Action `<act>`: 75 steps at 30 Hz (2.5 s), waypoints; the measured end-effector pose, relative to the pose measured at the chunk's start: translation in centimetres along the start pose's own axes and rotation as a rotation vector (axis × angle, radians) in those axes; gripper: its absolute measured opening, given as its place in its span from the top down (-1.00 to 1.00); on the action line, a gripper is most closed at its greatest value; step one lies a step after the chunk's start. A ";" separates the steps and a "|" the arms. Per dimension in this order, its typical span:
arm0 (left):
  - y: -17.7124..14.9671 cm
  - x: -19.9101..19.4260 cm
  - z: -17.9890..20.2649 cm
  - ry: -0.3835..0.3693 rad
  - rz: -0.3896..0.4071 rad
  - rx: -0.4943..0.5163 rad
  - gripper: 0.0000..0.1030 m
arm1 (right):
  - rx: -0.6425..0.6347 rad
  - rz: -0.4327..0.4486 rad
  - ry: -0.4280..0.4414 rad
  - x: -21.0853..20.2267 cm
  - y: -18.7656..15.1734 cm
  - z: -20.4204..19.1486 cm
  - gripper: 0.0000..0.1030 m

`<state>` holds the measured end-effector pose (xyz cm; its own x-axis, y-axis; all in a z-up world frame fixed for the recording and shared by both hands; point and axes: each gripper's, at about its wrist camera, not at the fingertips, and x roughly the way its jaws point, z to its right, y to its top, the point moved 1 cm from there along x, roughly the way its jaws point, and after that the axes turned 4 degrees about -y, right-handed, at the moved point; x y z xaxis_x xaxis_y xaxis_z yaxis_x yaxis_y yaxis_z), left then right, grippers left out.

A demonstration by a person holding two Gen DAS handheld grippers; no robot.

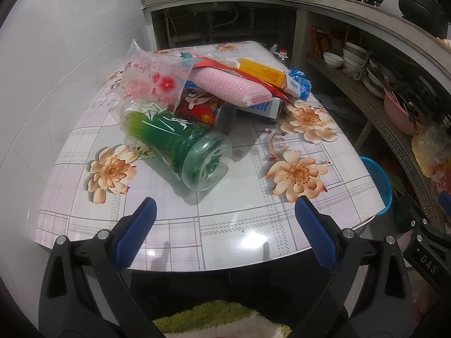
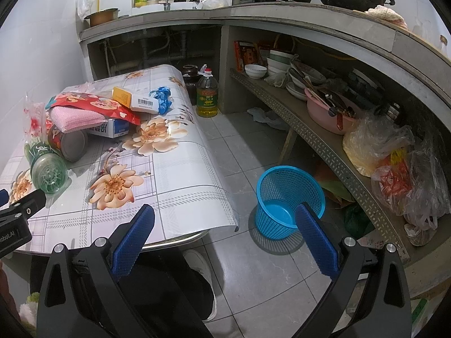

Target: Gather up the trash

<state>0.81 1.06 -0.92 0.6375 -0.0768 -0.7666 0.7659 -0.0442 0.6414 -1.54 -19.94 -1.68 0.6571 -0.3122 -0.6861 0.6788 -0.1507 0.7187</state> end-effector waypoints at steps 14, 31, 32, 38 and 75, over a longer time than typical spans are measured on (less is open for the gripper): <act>-0.3 0.3 0.0 0.013 -0.011 0.000 -0.83 | 0.001 -0.007 0.004 0.4 -0.2 0.0 -0.89; 0.1 0.7 -1.0 0.026 0.026 0.001 -0.83 | 0.013 -0.018 0.016 1.4 -0.2 0.1 -0.89; 0.3 0.7 -1.2 0.028 0.036 0.001 -0.83 | 0.014 -0.020 0.017 1.5 -0.1 0.1 -0.89; 1.6 0.6 -3.8 0.040 0.088 -0.014 -0.83 | 0.006 -0.016 0.029 2.4 0.6 -0.7 -0.89; 14.2 7.2 -18.4 -0.191 0.071 -0.469 0.09 | 0.205 -0.342 0.667 24.0 21.9 -7.8 -0.48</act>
<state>17.77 18.17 2.08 0.6966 -0.2457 -0.6741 0.7039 0.4163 0.5756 31.62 -23.38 -3.28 0.5244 0.4039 -0.7495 0.8479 -0.3279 0.4166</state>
